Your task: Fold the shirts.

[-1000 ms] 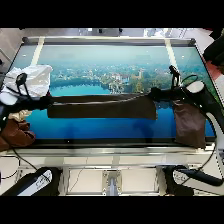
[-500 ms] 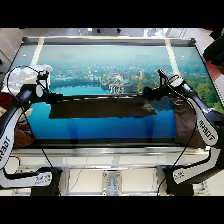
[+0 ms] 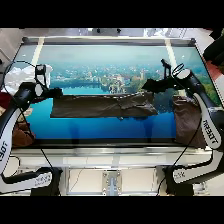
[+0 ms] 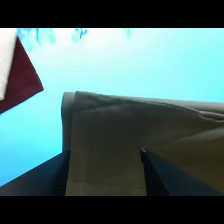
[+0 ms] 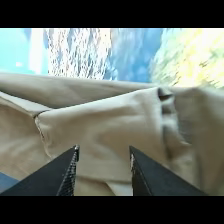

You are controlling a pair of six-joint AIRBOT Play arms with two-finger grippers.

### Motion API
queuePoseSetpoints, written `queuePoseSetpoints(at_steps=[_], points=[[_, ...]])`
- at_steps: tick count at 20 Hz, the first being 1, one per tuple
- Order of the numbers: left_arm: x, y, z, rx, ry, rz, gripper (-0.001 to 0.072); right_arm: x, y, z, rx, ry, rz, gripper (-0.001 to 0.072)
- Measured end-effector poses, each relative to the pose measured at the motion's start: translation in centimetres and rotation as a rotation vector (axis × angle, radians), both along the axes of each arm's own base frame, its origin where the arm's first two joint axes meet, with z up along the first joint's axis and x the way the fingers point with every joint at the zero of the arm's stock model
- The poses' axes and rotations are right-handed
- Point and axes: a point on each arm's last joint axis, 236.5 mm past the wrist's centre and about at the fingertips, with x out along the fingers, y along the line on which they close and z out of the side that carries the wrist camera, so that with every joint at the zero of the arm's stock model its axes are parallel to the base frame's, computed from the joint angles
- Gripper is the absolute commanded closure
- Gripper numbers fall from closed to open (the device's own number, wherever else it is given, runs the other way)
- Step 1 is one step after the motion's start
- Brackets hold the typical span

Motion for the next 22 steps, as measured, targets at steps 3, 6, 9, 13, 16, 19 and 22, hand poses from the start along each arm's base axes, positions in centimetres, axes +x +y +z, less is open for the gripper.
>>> queuePoseSetpoints(at_steps=[3, 6, 9, 13, 16, 19, 22], points=[[0.0, -0.9, 3.2, 0.000, -0.066, -0.020, 0.0213, -0.6, -4.1, 2.9, -0.117, -0.033, -0.024, 0.0290], [0.0, -3.0, 5.3, 0.020, -0.069, -0.089, 0.0210, -1.0, -8.1, 2.5, -0.128, 0.025, -0.133, 0.0211], [0.9, -5.8, 6.8, 0.036, -0.047, -0.164, 0.0210, -1.5, -9.5, -0.8, -0.013, 0.154, -0.195, 0.0111], [2.6, -10.1, 8.1, 0.041, -0.048, -0.253, 0.0210, -3.0, -9.0, -5.8, 0.108, 0.325, -0.173, 0.0011], [2.9, -12.4, 7.9, 0.043, -0.037, -0.299, 0.0210, -4.0, -8.3, -8.3, 0.157, 0.403, -0.134, 0.0013], [2.9, -13.7, 7.6, 0.031, -0.029, -0.319, 0.0210, -4.7, -7.3, -9.6, 0.180, 0.440, -0.088, 0.0020], [2.7, -14.6, 7.5, 0.008, -0.023, -0.327, 0.0210, -5.0, -6.0, -10.2, 0.182, 0.453, -0.042, 0.0021]])
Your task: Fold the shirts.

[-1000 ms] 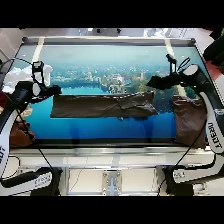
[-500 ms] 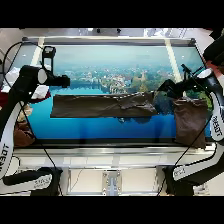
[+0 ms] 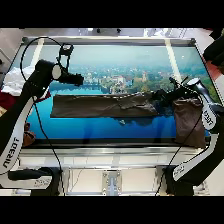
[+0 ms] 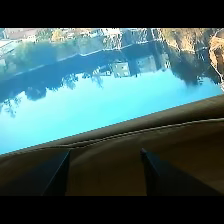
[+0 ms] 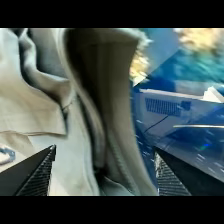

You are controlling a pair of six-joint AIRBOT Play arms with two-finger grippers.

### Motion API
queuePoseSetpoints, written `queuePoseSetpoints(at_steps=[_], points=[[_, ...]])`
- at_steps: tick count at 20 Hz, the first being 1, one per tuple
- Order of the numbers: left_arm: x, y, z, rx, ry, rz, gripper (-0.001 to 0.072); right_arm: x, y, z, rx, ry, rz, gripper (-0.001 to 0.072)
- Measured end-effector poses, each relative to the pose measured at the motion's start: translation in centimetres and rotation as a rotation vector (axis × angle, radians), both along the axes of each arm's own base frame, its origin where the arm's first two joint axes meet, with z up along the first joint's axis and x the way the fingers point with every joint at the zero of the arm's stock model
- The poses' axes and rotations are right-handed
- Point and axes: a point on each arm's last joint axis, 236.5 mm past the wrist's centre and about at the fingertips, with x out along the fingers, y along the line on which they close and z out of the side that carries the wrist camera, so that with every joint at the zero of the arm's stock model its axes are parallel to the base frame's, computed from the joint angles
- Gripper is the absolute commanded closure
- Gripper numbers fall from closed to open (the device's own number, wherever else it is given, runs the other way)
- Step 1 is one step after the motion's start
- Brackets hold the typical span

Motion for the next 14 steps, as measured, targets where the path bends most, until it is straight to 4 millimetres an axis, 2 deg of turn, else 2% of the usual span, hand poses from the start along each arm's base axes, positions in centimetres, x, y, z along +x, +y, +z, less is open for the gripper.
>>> queuePoseSetpoints(at_steps=[5, 6, 7, 8, 9, 10, 11, 12, 13, 14], points=[[-0.1, -0.7, 0.0, -0.025, 0.007, -0.004, 0.0210, -0.4, 3.1, -0.8, 0.027, 0.018, 0.065, 0.0031], [-0.2, -0.7, -0.1, -0.028, 0.009, -0.004, 0.0210, -0.4, 3.7, -0.9, 0.029, 0.013, 0.077, 0.0126], [-0.2, -0.8, -0.1, -0.028, 0.009, -0.004, 0.0210, -0.1, 4.3, -1.0, 0.028, -0.002, 0.084, 0.0257], [-0.2, -0.8, 0.0, -0.031, 0.010, -0.004, 0.0210, 0.1, 4.8, -1.1, 0.032, -0.015, 0.089, 0.0413], [-0.2, -0.8, -0.1, -0.031, 0.011, -0.004, 0.0210, 0.4, 5.2, -1.2, 0.030, -0.029, 0.094, 0.0603], [-0.2, -0.8, -0.1, -0.031, 0.011, -0.004, 0.0210, 0.7, 6.0, -0.6, 0.065, -0.040, 0.085, 0.0693], [-0.2, -0.8, -0.1, -0.030, 0.013, -0.004, 0.0212, 1.0, 6.7, 0.0, 0.095, -0.051, 0.082, 0.0694], [-0.2, -0.8, -0.1, -0.031, 0.013, -0.004, 0.0249, 1.1, 7.3, 0.5, 0.118, -0.058, 0.079, 0.0694], [-0.3, -0.9, -0.2, -0.031, 0.016, -0.005, 0.0346, 1.1, 7.7, 1.2, 0.139, -0.062, 0.087, 0.0695], [-0.3, -0.9, -0.3, -0.031, 0.022, -0.004, 0.0553, 1.2, 8.2, 2.2, 0.164, -0.074, 0.090, 0.0695]])
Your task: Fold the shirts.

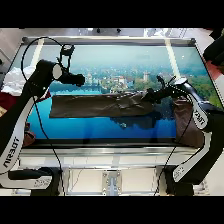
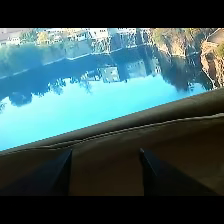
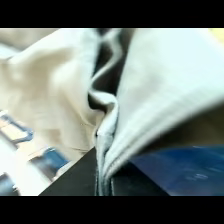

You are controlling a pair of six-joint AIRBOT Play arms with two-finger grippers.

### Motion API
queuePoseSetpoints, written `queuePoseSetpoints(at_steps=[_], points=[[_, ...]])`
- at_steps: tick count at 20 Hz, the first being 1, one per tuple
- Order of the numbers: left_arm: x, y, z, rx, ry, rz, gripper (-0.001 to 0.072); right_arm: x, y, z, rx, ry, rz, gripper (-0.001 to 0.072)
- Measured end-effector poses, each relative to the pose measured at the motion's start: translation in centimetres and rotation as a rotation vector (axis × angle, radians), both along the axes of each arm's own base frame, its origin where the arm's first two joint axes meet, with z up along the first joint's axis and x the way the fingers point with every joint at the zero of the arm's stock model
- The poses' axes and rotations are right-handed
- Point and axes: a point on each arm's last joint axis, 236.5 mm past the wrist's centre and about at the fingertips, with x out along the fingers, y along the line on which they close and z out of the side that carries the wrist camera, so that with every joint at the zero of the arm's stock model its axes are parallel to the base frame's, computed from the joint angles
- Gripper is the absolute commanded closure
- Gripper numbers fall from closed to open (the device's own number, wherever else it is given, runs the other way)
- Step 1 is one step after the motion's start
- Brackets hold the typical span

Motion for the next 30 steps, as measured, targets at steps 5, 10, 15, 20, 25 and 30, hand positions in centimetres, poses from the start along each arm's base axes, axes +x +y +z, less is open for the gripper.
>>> queuePoseSetpoints(at_steps=[5, 10, 15, 20, 25, 30], points=[[-1.1, -2.1, -3.2, -0.068, 0.113, -0.005, 0.0698, -1.3, 0.9, 5.4, 0.038, -0.048, 0.061, 0.0695], [-4.7, -9.3, -8.2, -0.153, 0.286, -0.151, 0.0698, -4.6, 0.3, 10.5, -0.026, -0.082, 0.147, 0.0696], [-9.8, -16.9, -13.1, -0.147, 0.414, -0.335, 0.0698, -7.6, -0.8, 14.9, -0.115, -0.124, 0.182, 0.0697], [-11.8, -20.4, -15.8, -0.154, 0.444, -0.393, 0.0698, -9.0, -0.4, 18.3, -0.121, -0.180, 0.174, 0.0698], [-10.9, -20.4, -14.8, -0.183, 0.412, -0.381, 0.0698, -8.5, 2.8, 20.5, -0.055, -0.249, 0.166, 0.0699], [-6.0, -15.5, -4.8, -0.268, 0.201, -0.299, 0.0698, -7.4, 10.5, 20.8, -0.019, -0.348, 0.200, 0.0699]])
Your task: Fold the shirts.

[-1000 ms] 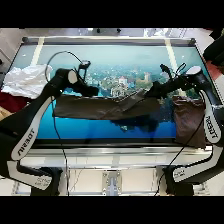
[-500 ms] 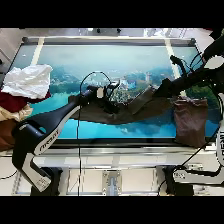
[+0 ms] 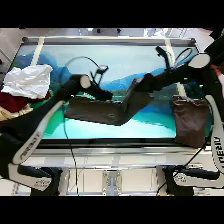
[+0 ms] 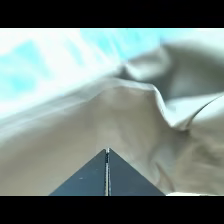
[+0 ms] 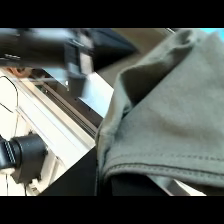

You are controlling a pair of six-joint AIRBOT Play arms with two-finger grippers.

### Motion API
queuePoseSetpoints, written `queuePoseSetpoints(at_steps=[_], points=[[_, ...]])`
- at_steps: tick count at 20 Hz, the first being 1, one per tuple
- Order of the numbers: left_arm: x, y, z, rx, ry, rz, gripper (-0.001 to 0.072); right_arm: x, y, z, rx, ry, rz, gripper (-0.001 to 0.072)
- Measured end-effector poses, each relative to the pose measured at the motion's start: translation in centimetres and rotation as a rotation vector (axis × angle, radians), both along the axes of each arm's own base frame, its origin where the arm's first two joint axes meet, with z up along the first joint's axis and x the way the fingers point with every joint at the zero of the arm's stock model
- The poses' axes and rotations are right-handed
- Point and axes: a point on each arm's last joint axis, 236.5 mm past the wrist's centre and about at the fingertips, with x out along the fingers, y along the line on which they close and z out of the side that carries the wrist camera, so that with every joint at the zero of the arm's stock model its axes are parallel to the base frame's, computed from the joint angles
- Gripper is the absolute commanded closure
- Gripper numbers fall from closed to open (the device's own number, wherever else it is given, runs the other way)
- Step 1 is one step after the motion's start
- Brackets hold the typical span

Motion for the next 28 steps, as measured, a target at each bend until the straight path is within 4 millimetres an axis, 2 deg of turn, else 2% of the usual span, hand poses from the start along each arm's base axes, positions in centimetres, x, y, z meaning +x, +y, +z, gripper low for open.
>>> queuePoseSetpoints(at_steps=[4, 5, 6, 7, 8, 10, 11, 12, 13, 14, 16, 20, 21, 22, 23, 25, 28], points=[[2.7, 8.2, 11.2, -0.069, -0.225, 0.147, 0.0698, 0.8, 9.2, -1.4, 0.046, -0.072, 0.014, 0.0685], [2.9, 10.4, 13.8, -0.081, -0.282, 0.187, 0.0698, 1.0, 11.8, -1.5, 0.069, -0.097, 0.008, 0.0497], [2.8, 12.3, 15.9, -0.089, -0.326, 0.224, 0.0698, 1.4, 14.1, -1.5, 0.093, -0.128, -0.006, 0.0177], [2.6, 14.1, 17.9, -0.094, -0.369, 0.261, 0.0698, 1.7, 16.2, -1.4, 0.114, -0.162, -0.020, 0.0012], [2.3, 15.6, 19.6, -0.098, -0.406, 0.290, 0.0698, 1.9, 18.0, -1.0, 0.136, -0.194, -0.036, 0.0025], [1.7, 18.2, 21.9, -0.098, -0.458, 0.341, 0.0698, 2.1, 20.5, 0.5, 0.183, -0.245, -0.061, 0.0025], [1.4, 19.1, 22.7, -0.096, -0.474, 0.359, 0.0698, 2.3, 20.9, 1.2, 0.192, -0.266, -0.064, 0.0027], [1.1, 19.8, 23.1, -0.093, -0.481, 0.370, 0.0698, 2.5, 21.0, 2.1, 0.195, -0.289, -0.061, 0.0068], [0.9, 20.2, 23.2, -0.089, -0.480, 0.379, 0.0698, 2.7, 20.6, 2.6, 0.180, -0.310, -0.049, 0.0149], [0.8, 20.6, 23.2, -0.087, -0.478, 0.385, 0.0698, 2.9, 19.4, 2.6, 0.138, -0.325, -0.031, 0.0170], [0.5, 21.0, 22.8, -0.079, -0.462, 0.389, 0.0698, 4.1, 15.2, 1.1, -0.013, -0.330, -0.016, 0.0162], [0.7, 21.2, 21.6, -0.069, -0.428, 0.392, 0.0698, 6.0, 1.4, -6.9, -0.415, -0.169, -0.080, 0.0162], [0.8, 21.3, 21.2, -0.067, -0.419, 0.394, 0.0698, 6.2, -1.3, -9.1, -0.455, -0.111, -0.123, 0.0161], [1.0, 21.3, 20.7, -0.064, -0.406, 0.394, 0.0698, 6.1, -2.9, -11.0, -0.453, -0.054, -0.164, 0.0162], [1.1, 21.3, 20.2, -0.061, -0.394, 0.394, 0.0698, 6.0, -3.9, -13.0, -0.421, 0.004, -0.220, 0.0162], [1.4, 21.3, 19.1, -0.055, -0.367, 0.394, 0.0698, 5.4, -4.5, -16.4, -0.307, 0.132, -0.324, 0.0160], [1.8, 21.3, 17.8, -0.049, -0.338, 0.394, 0.0698, 4.0, -3.0, -19.4, -0.126, 0.296, -0.365, 0.0107]])
